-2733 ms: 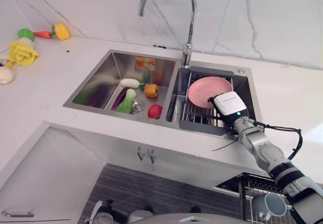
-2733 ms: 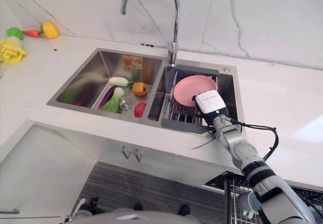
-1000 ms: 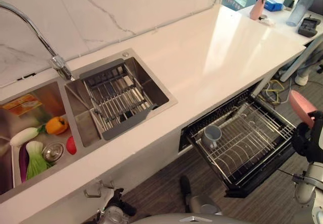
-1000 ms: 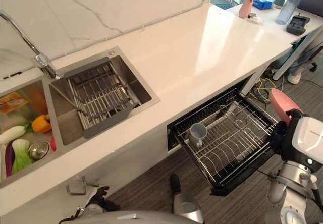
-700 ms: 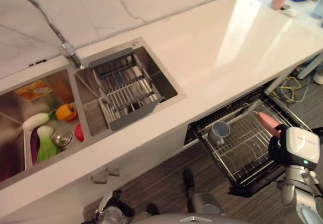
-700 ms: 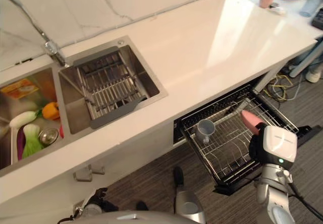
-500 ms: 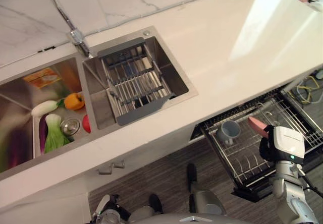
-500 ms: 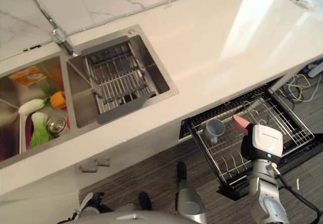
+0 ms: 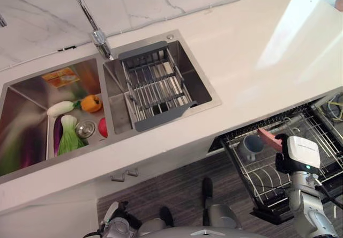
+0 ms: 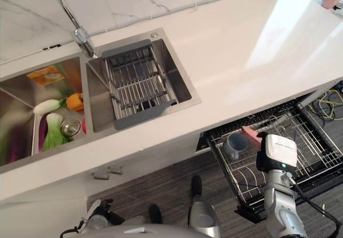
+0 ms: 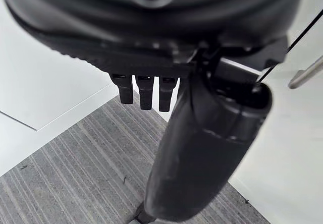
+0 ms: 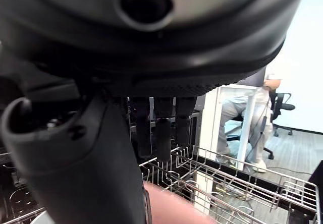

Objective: Place the dishes in the dishwasher.

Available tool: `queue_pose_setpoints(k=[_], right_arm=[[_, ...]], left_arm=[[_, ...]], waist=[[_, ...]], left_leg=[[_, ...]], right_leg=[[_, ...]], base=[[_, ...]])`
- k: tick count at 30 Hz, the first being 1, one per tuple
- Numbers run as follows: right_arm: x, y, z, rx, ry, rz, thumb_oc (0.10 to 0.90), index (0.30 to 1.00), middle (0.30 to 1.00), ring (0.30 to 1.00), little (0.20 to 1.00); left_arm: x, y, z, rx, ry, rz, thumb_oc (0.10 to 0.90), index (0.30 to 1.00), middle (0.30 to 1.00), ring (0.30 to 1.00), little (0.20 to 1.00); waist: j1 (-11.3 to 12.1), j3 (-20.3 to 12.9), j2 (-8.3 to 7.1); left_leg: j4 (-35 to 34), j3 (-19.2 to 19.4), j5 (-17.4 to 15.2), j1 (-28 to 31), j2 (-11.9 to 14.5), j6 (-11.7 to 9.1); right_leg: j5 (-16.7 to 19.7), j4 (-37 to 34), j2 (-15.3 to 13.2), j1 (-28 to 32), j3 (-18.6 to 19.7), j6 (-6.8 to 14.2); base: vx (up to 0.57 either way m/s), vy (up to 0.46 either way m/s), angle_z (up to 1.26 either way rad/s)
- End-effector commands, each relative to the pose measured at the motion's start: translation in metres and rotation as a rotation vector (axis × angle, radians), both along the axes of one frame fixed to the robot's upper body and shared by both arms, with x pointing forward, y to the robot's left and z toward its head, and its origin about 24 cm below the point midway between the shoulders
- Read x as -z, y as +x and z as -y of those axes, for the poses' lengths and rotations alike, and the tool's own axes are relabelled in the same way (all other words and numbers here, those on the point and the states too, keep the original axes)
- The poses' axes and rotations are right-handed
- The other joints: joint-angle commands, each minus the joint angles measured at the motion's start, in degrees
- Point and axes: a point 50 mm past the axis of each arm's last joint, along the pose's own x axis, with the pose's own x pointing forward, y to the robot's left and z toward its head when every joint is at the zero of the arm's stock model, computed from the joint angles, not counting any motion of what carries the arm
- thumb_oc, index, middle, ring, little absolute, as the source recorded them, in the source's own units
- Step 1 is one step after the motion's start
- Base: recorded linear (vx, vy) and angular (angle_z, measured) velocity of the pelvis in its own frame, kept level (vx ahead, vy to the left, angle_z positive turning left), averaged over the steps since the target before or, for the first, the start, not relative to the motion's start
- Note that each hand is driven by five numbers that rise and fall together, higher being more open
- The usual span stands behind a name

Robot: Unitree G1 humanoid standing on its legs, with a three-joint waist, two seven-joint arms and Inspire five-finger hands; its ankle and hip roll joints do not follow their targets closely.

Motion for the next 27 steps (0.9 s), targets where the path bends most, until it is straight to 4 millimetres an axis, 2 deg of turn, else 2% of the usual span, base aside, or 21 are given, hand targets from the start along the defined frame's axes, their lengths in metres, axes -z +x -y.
queue_pose_setpoints(k=[1,3,5,7,11,14,15,17,18,21,22,23,25,26,27], right_arm=[[-0.048,0.013,0.017,0.061,-0.06,0.25,0.8,0.9,0.9,0.9,0.9],[-0.05,0.008,0.021,0.088,-0.054,0.266,0.8,0.9,0.9,0.9,0.9],[-0.061,0.001,0.03,0.144,-0.071,0.326,0.8,0.9,0.9,0.9,0.9],[-0.061,0.0,0.03,0.146,-0.072,0.326,0.8,0.9,0.9,0.9,0.9],[-0.084,-0.02,0.056,0.324,-0.079,0.518,0.8,0.9,0.9,0.9,0.9],[-0.087,-0.037,0.067,0.42,-0.072,0.565,0.8,0.9,0.9,0.9,0.9],[-0.087,-0.037,0.067,0.42,-0.072,0.565,0.8,0.9,0.9,0.9,0.9],[-0.078,-0.048,0.075,0.499,-0.043,0.561,0.8,0.9,0.9,0.9,0.9],[-0.058,-0.062,0.084,0.605,0.004,0.513,0.8,0.9,0.9,0.9,0.9],[-0.039,-0.072,0.085,0.695,0.086,0.504,0.8,0.9,0.9,0.9,0.9],[-0.02,-0.078,0.083,0.764,0.163,0.484,0.8,0.9,0.9,0.9,0.9],[-0.009,-0.078,0.079,0.786,0.231,0.481,0.8,0.9,0.9,0.9,0.9],[-0.008,-0.077,0.079,0.786,0.233,0.483,0.8,0.9,0.9,0.9,0.9],[0.012,-0.087,0.077,0.841,0.264,0.386,0.8,0.9,0.9,0.9,0.9],[0.012,-0.086,0.077,0.84,0.264,0.387,0.8,0.9,0.9,0.9,0.9]], left_arm=[[-0.004,0.003,-0.019,0.022,0.077,-0.012,0.8,0.9,0.9,0.9,0.9],[-0.003,0.002,-0.019,0.023,0.074,-0.018,0.8,0.9,0.9,0.9,0.9],[-0.003,0.001,-0.018,0.021,0.068,-0.025,0.8,0.9,0.9,0.9,0.9],[-0.003,0.001,-0.018,0.023,0.068,-0.025,0.8,0.9,0.9,0.9,0.9],[-0.002,-0.002,-0.02,0.014,0.075,-0.037,0.8,0.9,0.9,0.9,0.9],[-0.002,-0.004,-0.02,0.008,0.078,-0.045,0.8,0.9,0.9,0.9,0.9],[-0.002,-0.004,-0.02,0.008,0.078,-0.045,0.8,0.9,0.9,0.9,0.9],[-0.002,-0.004,-0.022,0.0,0.081,-0.044,0.8,0.9,0.9,0.9,0.9],[-0.002,-0.003,-0.021,0.004,0.08,-0.044,0.8,0.9,0.9,0.9,0.9],[-0.002,-0.004,-0.019,-0.002,0.07,-0.046,0.8,0.9,0.9,0.9,0.9],[-0.001,-0.004,-0.019,-0.002,0.069,-0.045,0.8,0.9,0.9,0.9,0.9],[-0.001,-0.004,-0.018,-0.002,0.066,-0.045,0.8,0.9,0.9,0.9,0.9],[-0.001,-0.004,-0.019,-0.002,0.067,-0.045,0.8,0.9,0.9,0.9,0.9],[-0.001,-0.005,-0.019,-0.008,0.062,-0.049,0.8,0.9,0.9,0.9,0.9],[-0.001,-0.005,-0.019,-0.009,0.062,-0.049,0.8,0.9,0.9,0.9,0.9]], waist=[[-0.4,-2.1,-1.43],[-0.6,-2.4,-1.37],[-1.1,-2.9,-1.25],[-1.0,-2.9,-1.19],[-2.0,-3.7,-1.0],[-2.2,-4.2,-1.01],[-2.2,-4.2,-1.01],[-2.3,-4.4,-1.06],[-2.3,-4.6,-1.14],[-2.3,-4.9,-1.05],[-2.1,-4.9,-0.95],[-2.0,-4.9,-0.92],[-2.1,-4.9,-0.98],[-1.8,-4.9,-0.91],[-1.9,-4.9,-0.92]], left_leg=[[0.6,-2.2,-0.9,-1.1,1.2,-2.4],[0.6,-2.3,-0.9,-0.9,1.3,-2.4],[0.6,-2.2,-1.0,-0.6,1.5,-2.5],[0.6,-2.2,-1.0,-0.6,1.6,-2.5],[0.6,-2.2,-1.1,-0.2,1.7,-2.6],[0.6,-2.3,-1.2,-0.2,1.8,-2.6],[0.6,-2.3,-1.2,-0.2,1.8,-2.6],[0.6,-2.3,-1.1,-0.2,1.9,-2.7],[0.6,-2.5,-1.1,-0.2,2.0,-2.8],[0.6,-2.8,-1.1,-0.3,2.1,-2.8],[0.6,-2.8,-1.1,-0.4,2.2,-2.9],[0.6,-2.9,-1.0,-0.5,2.3,-2.9],[0.6,-2.9,-1.0,-0.6,2.3,-3.0],[0.6,-3.1,-0.9,-0.7,2.3,-3.1],[0.6,-3.2,-0.9,-0.7,2.3,-3.1]], right_leg=[[-10.0,1.0,-5.2,9.1,0.2,6.7],[-10.2,1.0,-5.0,9.3,0.2,6.7],[-10.5,1.0,-4.9,9.5,0.2,6.6],[-10.5,1.0,-4.9,9.5,0.2,6.6],[-10.9,1.0,-4.6,10.0,0.4,6.5],[-11.0,1.0,-4.4,10.2,0.4,6.4],[-11.0,1.0,-4.4,10.2,0.4,6.4],[-11.1,1.0,-4.2,10.2,0.2,6.3],[-11.2,1.0,-4.1,10.3,0.0,6.2],[-11.4,1.0,-4.1,10.5,-0.4,6.1],[-11.4,1.0,-4.1,10.6,-0.7,6.1],[-11.5,1.0,-4.1,10.6,-0.9,5.9],[-11.5,1.0,-4.1,10.6,-1.0,5.9],[-11.5,1.0,-4.1,10.7,-1.2,5.8],[-11.6,1.0,-4.1,10.7,-1.3,5.8]], base=[[0.0,0.0,0.0],[0.0,0.0,0.0],[0.0,0.0,0.0],[0.0,0.0,0.0],[0.02,-0.01,0.0],[0.0,0.0,0.0],[0.0,0.0,0.0],[0.0,0.0,0.0],[0.0,0.0,0.0],[0.0,0.0,0.0],[0.0,0.0,0.0],[0.01,-0.016,0.04],[0.0,-0.005,0.02],[0.0,-0.01,0.04],[0.0,-0.017,0.04]])
